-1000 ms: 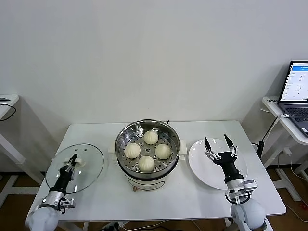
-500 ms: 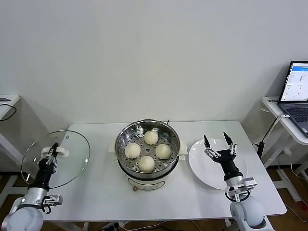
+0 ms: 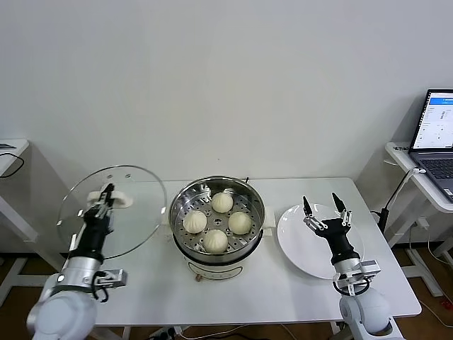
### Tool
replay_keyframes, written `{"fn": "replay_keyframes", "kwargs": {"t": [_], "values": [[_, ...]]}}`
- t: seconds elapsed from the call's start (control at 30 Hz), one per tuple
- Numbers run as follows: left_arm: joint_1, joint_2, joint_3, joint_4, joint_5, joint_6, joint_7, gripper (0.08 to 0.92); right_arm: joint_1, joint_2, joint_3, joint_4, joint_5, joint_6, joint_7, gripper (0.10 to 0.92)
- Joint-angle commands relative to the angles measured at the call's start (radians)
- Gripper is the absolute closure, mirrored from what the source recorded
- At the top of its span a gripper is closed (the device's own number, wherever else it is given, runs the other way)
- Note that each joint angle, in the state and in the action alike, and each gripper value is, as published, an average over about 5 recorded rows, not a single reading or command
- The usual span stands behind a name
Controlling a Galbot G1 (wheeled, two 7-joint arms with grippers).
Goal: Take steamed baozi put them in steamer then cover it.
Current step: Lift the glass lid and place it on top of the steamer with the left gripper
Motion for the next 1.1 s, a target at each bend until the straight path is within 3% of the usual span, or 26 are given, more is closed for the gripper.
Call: {"fn": "replay_keyframes", "kwargs": {"t": [0.03,0.5,0.87,1.1], "values": [[-0.183,0.085,0.405,-0.133,-0.021,0.348,0.059,0.812,0.0,0.006,0.012,-0.001,-0.001,0.001,0.0,0.203],[-0.436,0.051,0.766,0.0,0.103,0.469,0.14,0.812,-0.001,0.019,0.031,-0.008,-0.003,0.002,0.0,0.203],[-0.55,0.038,0.865,0.07,0.127,0.521,0.201,0.812,0.004,0.029,0.034,-0.027,-0.009,0.006,-0.001,0.203],[-0.575,-0.009,0.883,0.113,0.126,0.538,0.218,0.812,0.007,0.039,0.03,-0.034,-0.016,0.007,-0.001,0.203]]}}
